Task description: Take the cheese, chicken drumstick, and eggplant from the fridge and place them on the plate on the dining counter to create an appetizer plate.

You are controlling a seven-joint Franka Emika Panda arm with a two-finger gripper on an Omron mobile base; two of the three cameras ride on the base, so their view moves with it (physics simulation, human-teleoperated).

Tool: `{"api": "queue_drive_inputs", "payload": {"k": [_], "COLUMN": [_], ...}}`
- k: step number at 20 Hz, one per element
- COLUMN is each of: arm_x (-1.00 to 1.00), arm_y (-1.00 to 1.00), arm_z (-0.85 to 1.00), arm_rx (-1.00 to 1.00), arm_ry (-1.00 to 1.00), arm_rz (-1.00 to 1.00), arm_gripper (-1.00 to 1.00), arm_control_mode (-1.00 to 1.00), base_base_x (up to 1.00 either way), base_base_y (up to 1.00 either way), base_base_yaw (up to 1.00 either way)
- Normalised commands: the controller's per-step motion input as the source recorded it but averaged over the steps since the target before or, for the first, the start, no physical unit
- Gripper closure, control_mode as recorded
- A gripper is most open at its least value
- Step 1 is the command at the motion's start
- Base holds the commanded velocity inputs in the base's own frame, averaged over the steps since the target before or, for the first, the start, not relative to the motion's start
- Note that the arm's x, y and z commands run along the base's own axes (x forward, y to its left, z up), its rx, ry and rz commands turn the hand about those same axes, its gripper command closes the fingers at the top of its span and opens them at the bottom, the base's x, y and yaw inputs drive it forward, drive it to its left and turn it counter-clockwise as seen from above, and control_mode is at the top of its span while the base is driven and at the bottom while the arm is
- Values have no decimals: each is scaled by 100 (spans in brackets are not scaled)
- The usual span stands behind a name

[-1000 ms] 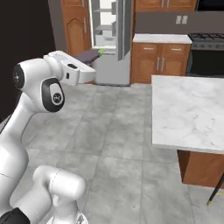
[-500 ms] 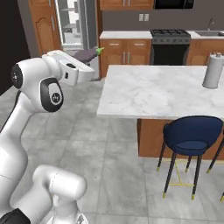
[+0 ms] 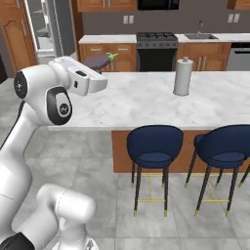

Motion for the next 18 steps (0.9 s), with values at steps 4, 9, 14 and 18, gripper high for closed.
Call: {"api": "queue_drive_inputs", "payload": {"k": [4, 9, 14, 18], "arm_x": [0, 0, 0, 0], "arm_y": [0, 0, 0, 0], "arm_z": [0, 0, 0, 0], "arm_rx": [0, 0, 0, 0], "arm_ry": [0, 0, 0, 0], "arm_rz": [0, 0, 0, 0], "arm_gripper": [100, 100, 100, 100], "arm_control_mode": [100, 100, 100, 100], "base_base_x": [32, 33, 26, 12], "base_base_y": [-100, -100, -100, -100], "base_base_yaw": [-9, -4, 5, 25]}}
